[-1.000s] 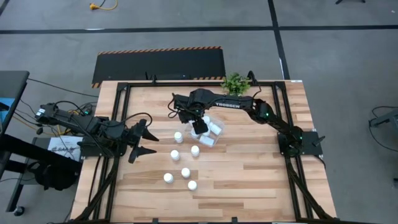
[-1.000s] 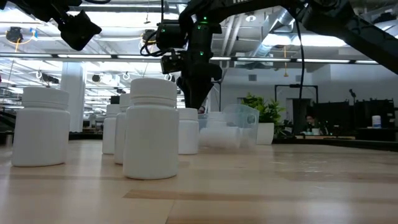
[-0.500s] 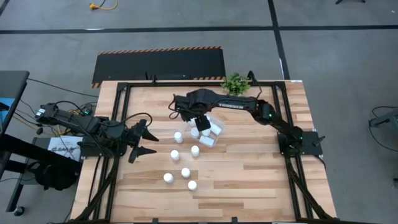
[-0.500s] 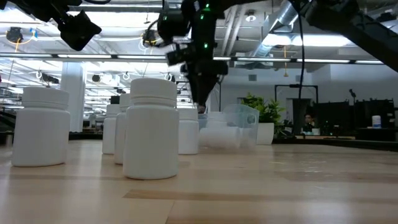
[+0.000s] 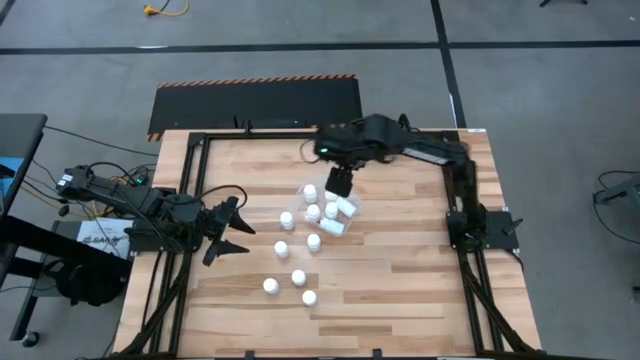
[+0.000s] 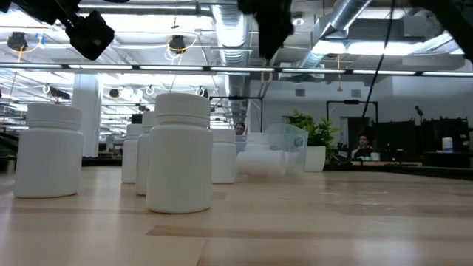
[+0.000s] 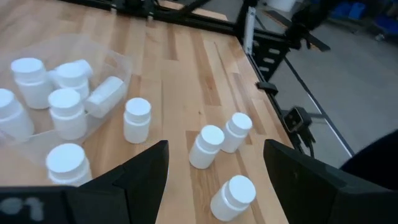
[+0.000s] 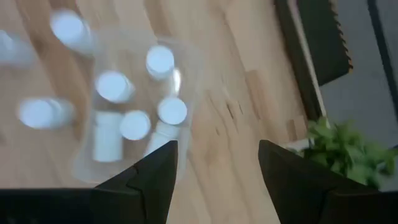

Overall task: Pick and place pill bottles into a basket
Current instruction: Put the pill bottle into the bin

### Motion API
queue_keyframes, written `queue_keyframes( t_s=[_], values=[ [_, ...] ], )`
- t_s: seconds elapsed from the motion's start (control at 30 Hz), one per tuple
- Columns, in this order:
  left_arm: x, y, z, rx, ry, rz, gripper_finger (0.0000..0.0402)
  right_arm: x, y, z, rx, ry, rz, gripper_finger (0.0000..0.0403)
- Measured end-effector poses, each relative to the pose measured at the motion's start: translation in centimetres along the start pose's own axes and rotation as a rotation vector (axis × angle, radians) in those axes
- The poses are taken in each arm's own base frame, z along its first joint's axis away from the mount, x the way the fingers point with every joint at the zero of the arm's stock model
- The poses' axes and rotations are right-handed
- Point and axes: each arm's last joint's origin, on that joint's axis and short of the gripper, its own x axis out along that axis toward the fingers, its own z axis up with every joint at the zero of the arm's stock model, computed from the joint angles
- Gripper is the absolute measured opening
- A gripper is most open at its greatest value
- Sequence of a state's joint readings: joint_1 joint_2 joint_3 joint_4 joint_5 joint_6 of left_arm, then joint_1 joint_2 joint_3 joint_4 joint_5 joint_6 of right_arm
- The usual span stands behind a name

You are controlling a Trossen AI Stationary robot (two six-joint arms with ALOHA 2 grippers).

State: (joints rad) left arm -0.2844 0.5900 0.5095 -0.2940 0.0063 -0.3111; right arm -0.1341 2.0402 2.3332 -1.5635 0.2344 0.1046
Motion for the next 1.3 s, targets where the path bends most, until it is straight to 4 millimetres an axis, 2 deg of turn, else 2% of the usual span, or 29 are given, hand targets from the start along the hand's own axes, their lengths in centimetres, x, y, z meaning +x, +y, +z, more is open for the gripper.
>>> queue_keyframes(
  t_s=[0.13,0.2,0.37,0.5,0.63,0.83,1.07,1.3],
  values=[
    [0.9,-0.2,-0.1,0.045,0.044,-0.066,0.0251,-5.6,0.6,-2.3,0.030,-0.144,0.042,0.0218],
    [1.6,-0.3,-0.1,0.072,0.058,-0.112,0.0251,-7.5,1.4,-3.6,-0.009,-0.185,0.090,0.0218],
    [3.3,-0.7,0.1,0.128,0.081,-0.210,0.0251,-11.2,3.7,-7.1,-0.132,-0.269,0.275,0.0218],
    [4.3,-1.0,1.2,0.156,0.097,-0.202,0.0251,-12.3,5.1,-9.7,-0.211,-0.377,0.350,0.0218],
    [5.1,-1.4,2.9,0.171,0.096,-0.143,0.0251,-11.2,5.6,-12.6,-0.251,-0.481,0.390,0.0218],
    [6.9,-1.8,4.7,0.169,0.147,-0.074,0.0251,-5.8,5.5,-17.4,-0.212,-0.602,0.417,0.0218],
    [9.2,-2.6,3.8,0.160,0.322,-0.123,0.0251,-0.6,5.7,-22.0,-0.122,-0.676,0.488,0.0218],
    [9.7,-4.2,3.0,0.148,0.526,-0.123,0.0251,1.1,5.7,-23.4,-0.111,-0.640,0.489,0.0218]
  ],
)
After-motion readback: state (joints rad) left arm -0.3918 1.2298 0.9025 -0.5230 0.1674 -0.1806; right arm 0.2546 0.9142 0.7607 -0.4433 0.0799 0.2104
